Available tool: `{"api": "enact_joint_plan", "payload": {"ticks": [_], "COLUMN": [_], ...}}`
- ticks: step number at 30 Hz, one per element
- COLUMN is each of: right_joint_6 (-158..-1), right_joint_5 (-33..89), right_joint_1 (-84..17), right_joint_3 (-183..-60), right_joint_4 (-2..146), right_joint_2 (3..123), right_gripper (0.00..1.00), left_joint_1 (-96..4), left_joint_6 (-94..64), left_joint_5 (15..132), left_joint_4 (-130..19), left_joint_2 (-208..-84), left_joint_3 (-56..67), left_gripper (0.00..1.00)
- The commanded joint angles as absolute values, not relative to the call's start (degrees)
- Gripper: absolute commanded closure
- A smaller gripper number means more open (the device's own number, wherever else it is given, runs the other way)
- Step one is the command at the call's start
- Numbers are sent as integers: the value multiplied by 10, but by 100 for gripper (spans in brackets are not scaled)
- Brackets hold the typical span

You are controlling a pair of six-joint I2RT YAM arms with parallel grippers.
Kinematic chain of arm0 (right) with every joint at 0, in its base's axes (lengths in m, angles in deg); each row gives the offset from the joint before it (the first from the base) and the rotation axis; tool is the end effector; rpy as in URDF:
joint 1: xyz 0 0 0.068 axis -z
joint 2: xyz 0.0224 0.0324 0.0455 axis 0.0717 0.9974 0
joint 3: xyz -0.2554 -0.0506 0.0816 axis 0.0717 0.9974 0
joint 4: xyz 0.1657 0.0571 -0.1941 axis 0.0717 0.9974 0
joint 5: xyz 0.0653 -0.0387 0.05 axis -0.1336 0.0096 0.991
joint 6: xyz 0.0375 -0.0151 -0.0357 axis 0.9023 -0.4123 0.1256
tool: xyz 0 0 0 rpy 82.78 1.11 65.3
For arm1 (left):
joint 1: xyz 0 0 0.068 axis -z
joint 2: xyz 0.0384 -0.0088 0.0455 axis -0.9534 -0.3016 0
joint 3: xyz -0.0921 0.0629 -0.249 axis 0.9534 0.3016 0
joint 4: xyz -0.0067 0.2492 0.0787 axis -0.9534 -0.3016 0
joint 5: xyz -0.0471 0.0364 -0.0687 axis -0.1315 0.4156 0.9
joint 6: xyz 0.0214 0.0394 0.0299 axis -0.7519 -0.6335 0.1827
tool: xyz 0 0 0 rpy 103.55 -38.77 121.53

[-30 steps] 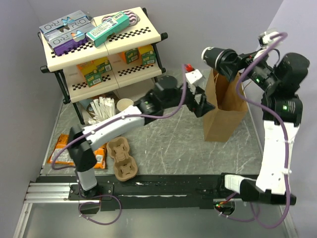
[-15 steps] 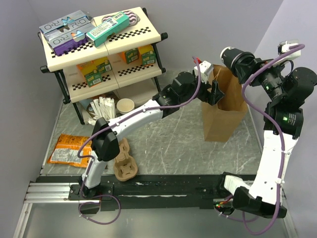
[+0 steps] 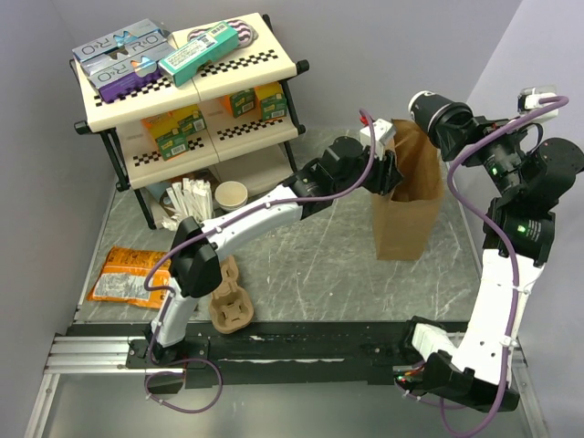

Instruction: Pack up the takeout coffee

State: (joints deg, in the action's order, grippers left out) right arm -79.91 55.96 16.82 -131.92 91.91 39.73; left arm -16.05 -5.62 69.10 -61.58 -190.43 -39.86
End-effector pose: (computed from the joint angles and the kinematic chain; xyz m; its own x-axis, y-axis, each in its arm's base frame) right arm 0.1651 -0.0409 0.5194 0.1015 0.0564 -0.9932 -0.2621 0.9646 0.0280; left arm 0.2788 -0.4241 0.3797 -0.3690 -0.0931 -0.9248 0.7882 0.4959 -0.3644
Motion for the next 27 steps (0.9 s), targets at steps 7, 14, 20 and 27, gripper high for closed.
{"api": "enact_joint_plan", "payload": {"ticks": [7, 14, 20, 27], "right_joint_6": [-765, -753, -748, -735], "right_joint_5": [582, 590, 592, 600], "right_joint_1": [187, 197, 204, 212], "right_joint_3": [-1300, -1305, -1303, -1293], "right_joint_4": [870, 862, 856, 847], "right_joint_2": [385, 390, 390, 382], "right_gripper": [37, 37, 37, 37], "left_joint_1": [-168, -175, -187, -224], "left_joint_6": [-130, -197, -280, -330], "left_joint_5": [766, 756, 763, 787], "left_joint_4": [-694, -714, -732, -784], "left_joint_2": [-1852, -1840, -1826, -1793], "left_joint_3": [-413, -454, -466, -445], "left_gripper": [72, 99, 99, 99]}}
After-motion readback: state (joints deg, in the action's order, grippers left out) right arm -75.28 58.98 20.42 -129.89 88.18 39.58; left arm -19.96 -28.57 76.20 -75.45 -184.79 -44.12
